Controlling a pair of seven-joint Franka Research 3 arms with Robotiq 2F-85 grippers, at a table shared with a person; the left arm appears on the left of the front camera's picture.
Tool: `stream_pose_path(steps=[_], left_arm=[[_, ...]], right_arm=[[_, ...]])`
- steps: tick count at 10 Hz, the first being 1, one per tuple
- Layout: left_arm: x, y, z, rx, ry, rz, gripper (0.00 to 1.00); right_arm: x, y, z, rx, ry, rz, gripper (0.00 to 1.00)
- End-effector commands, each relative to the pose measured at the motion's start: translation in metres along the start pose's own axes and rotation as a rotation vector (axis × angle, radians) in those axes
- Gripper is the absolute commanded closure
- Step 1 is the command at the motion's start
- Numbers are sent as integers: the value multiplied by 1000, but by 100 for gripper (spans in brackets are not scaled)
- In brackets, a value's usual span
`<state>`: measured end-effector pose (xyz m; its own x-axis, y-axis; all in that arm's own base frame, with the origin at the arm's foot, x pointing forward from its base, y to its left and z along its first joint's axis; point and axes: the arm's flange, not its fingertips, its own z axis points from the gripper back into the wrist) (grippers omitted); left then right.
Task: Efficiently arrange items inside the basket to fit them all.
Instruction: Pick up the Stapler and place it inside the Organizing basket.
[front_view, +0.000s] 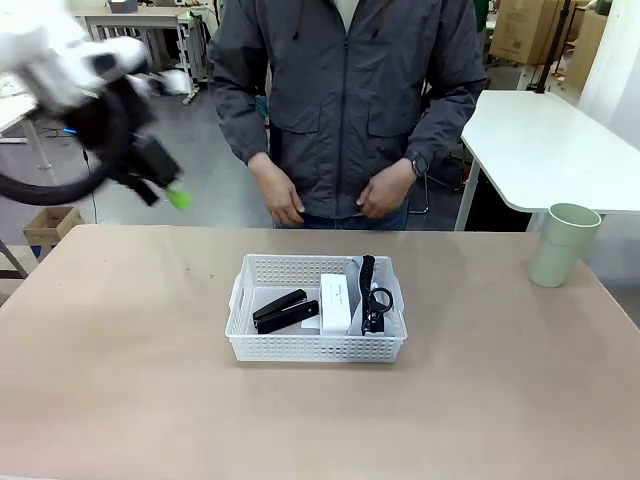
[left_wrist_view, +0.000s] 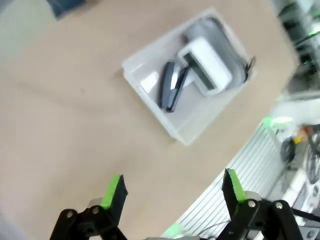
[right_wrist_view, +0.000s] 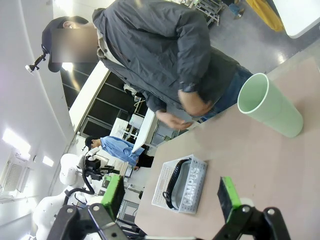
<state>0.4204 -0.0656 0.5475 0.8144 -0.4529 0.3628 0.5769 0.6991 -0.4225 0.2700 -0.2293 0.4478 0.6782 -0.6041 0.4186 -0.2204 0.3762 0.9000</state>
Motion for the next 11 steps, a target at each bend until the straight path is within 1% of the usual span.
stream_pose_path(steps=[1, 2, 3, 4, 5, 6, 7, 11], left_arm=[[-48, 66, 27, -286, -237, 179, 0], [-82, 102, 38, -410, -322, 225, 0], [-111, 132, 42, -532, -381, 194, 0], [-150, 165, 36, -655, -506, 189, 0], [-166, 181, 31, -716, -586, 200, 0], [-181, 206, 19, -789, -651, 256, 0], [-170, 164, 47, -600, -538, 230, 0], [-170, 164, 47, -600, -538, 230, 0]], right_arm=[[0, 1, 0, 13, -9, 8, 0], [0, 1, 0, 13, -9, 8, 0], [0, 1, 0, 13, -9, 8, 0], [0, 1, 0, 13, -9, 8, 0], [0, 1, 0, 13, -9, 8, 0], [0, 1, 0, 13, -9, 8, 0], [0, 1, 0, 13, -9, 8, 0], [0, 1, 0, 13, -9, 8, 0]])
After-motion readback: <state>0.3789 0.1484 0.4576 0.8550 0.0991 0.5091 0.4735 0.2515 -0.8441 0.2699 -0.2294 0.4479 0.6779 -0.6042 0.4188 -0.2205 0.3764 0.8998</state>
